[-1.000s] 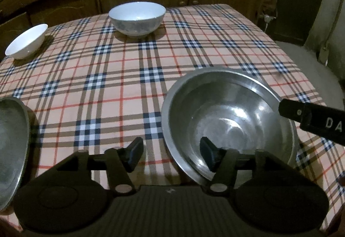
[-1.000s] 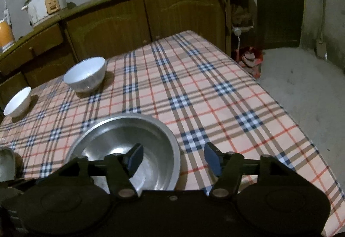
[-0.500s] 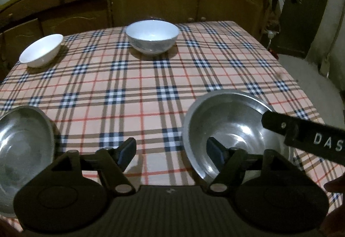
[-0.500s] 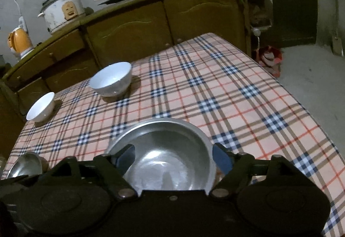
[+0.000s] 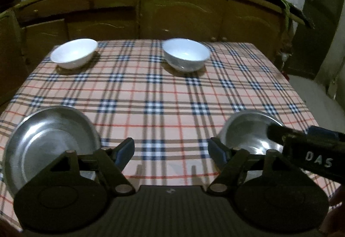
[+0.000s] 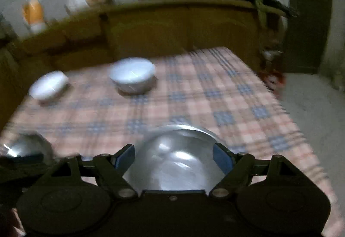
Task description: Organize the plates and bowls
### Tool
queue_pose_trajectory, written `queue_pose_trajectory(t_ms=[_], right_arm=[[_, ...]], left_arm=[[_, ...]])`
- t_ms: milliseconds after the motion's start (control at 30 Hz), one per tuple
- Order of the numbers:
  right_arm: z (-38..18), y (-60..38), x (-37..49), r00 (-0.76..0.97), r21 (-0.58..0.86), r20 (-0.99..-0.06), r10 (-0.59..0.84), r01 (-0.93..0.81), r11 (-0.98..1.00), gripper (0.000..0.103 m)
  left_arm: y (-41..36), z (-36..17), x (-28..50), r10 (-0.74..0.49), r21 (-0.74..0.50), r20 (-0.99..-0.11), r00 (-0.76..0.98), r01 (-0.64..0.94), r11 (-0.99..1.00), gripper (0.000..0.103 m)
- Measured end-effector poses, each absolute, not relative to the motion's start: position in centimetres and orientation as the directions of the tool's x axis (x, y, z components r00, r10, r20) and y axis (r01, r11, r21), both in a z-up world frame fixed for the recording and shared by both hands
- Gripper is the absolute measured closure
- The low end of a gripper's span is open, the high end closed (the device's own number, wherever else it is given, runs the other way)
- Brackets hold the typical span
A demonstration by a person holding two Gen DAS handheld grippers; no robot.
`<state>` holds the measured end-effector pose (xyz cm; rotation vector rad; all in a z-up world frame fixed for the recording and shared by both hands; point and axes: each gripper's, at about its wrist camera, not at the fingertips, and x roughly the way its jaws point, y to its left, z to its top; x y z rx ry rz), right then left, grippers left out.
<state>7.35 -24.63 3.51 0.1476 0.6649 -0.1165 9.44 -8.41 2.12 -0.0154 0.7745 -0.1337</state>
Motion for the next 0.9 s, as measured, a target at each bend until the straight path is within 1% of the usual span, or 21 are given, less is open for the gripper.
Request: queue_pose_trajectory(t_ms=[33, 100, 167, 233, 333, 467, 567, 733, 900], right_arm=[[3.3, -24.6, 7.4, 0.794, 0.166, -0.608, -0.002, 0.129, 0.978, 0.009], [3.0, -24.2, 8.8, 0.758, 0.216, -0.650, 0.058, 0.111, 0.970, 0.009], [3.1, -23.3, 10.4, 0.729, 0.174, -0.683, 0.041, 0.108, 0.979, 0.009], [3.6, -22.6, 11.5, 0.736, 0.154, -0.676, 0.016, 0.121, 0.981, 0.009], [4.5, -21.2, 13.1, 0.756, 0.179, -0.651, 0.068, 0.065, 0.982, 0.009], [5.5, -18.9, 15.0, 0.769, 0.162, -0.633, 0.094, 0.012, 0.987, 0.009], [6.1, -17.7, 16.5, 0.773, 0.195, -0.620, 0.136, -0.016, 0.981, 0.009], [7.0, -14.8, 18.8, 0.777, 0.178, -0.604, 0.178, -0.086, 0.980, 0.009], [6.9, -11.8, 22.1, 0.750, 0.183, -0.624, 0.220, -0.133, 0.974, 0.009]], left_arm=[[-8.0, 2.2, 9.5, -0.113, -0.057, -0.694, 0.712, 0.102, 0.993, 0.026], [-7.0, 2.3, 9.9, -0.095, -0.055, -0.690, 0.718, 0.079, 0.995, 0.026], [-5.9, 2.4, 10.3, -0.072, -0.060, -0.689, 0.721, 0.042, 0.997, 0.026], [-4.8, 2.5, 11.0, -0.050, -0.057, -0.692, 0.720, 0.015, 0.998, 0.026], [-3.4, 2.9, 12.0, -0.020, -0.044, -0.691, 0.723, -0.014, 0.999, 0.026], [-1.0, 3.9, 13.0, 0.011, -0.050, -0.682, 0.731, -0.061, 0.997, 0.025], [0.7, 4.5, 13.7, 0.038, -0.038, -0.676, 0.736, -0.086, 0.996, 0.024], [4.1, 5.5, 15.5, 0.083, -0.037, -0.669, 0.739, -0.145, 0.989, 0.021], [8.1, 6.2, 17.9, 0.137, -0.028, -0.666, 0.734, -0.208, 0.978, 0.019]])
